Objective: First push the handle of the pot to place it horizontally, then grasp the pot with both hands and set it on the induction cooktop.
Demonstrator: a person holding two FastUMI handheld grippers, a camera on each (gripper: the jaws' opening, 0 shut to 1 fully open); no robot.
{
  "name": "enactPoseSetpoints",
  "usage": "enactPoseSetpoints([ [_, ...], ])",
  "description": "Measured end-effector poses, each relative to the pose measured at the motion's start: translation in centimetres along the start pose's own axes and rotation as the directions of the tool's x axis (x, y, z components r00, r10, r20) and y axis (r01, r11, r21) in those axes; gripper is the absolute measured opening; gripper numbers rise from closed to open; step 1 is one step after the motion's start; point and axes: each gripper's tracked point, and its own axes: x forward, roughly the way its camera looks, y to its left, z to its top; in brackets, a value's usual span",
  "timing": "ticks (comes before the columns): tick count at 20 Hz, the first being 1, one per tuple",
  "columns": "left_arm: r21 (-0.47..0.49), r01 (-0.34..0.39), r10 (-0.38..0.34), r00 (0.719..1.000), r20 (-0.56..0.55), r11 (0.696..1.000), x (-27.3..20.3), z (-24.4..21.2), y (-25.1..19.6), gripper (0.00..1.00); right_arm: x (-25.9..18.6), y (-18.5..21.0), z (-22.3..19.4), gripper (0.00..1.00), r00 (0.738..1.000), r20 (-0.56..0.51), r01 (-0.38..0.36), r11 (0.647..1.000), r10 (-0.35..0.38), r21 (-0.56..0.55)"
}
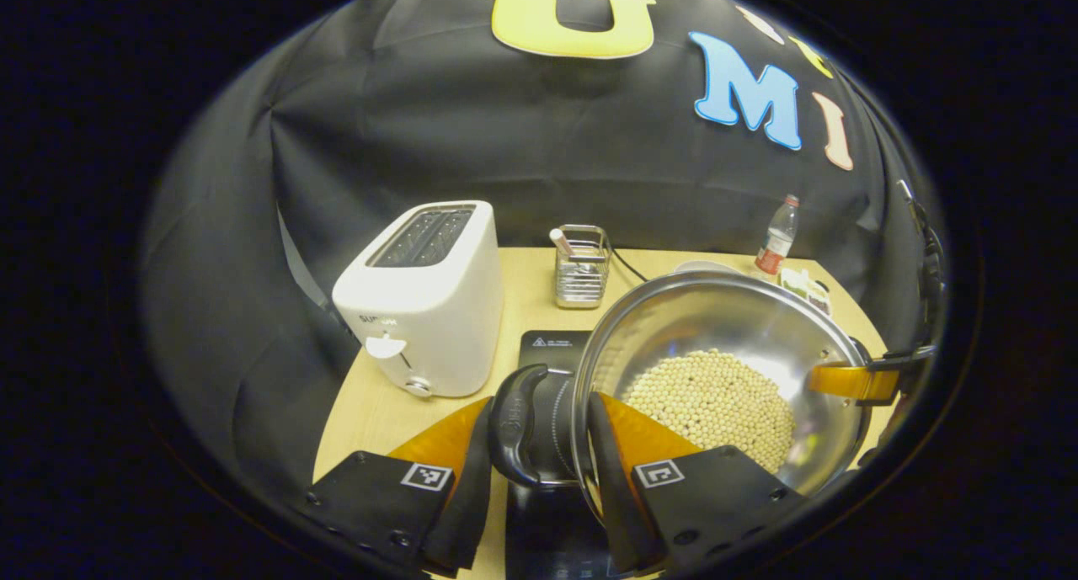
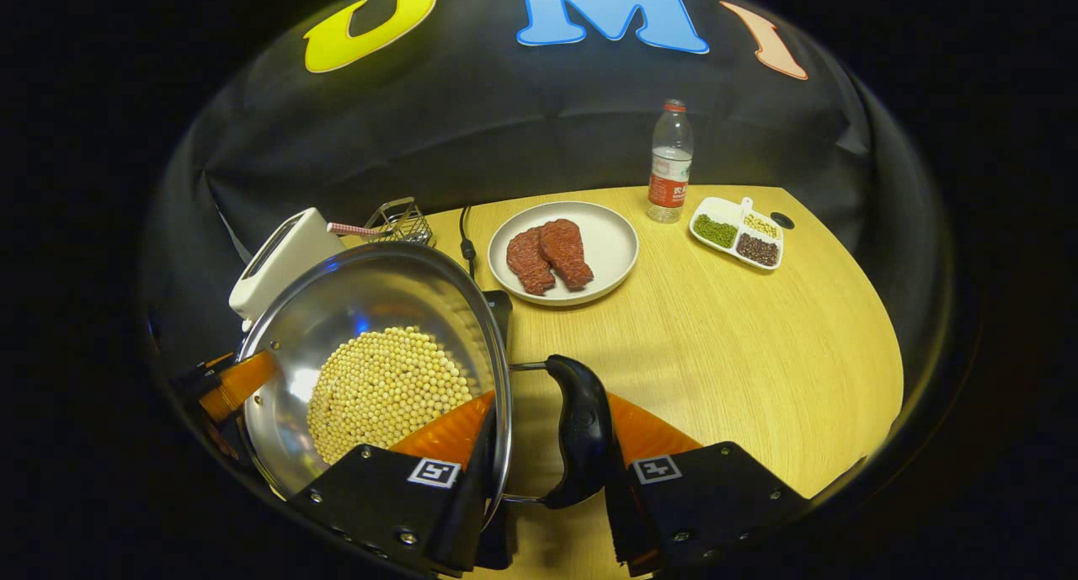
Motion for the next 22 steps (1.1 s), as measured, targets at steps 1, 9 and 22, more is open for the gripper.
enactPoseSetpoints([
  [1, 0.0, -0.001, 0.001, 1.0, -0.003, 1.0, 0.3, -0.1, 0.3, 0.61, 0.4, 0.3, -0.1, 0.59, 1.0, -0.005, -0.001, 1.0, 0.001, 0.003],
  [9, -0.004, 0.008, -0.008, 1.0, -0.014, 1.0, 2.8, -0.4, 2.0, 0.61, 2.3, 2.0, -0.2, 0.6, 1.0, -0.013, 0.009, 1.0, -0.009, 0.007],
  [22, 0.017, 0.043, -0.043, 0.999, 0.027, 0.999, 4.5, -0.9, 2.6, 0.62, 3.8, 2.4, -0.4, 0.6, 1.0, -0.007, 0.027, 0.999, -0.027, 0.043],
])
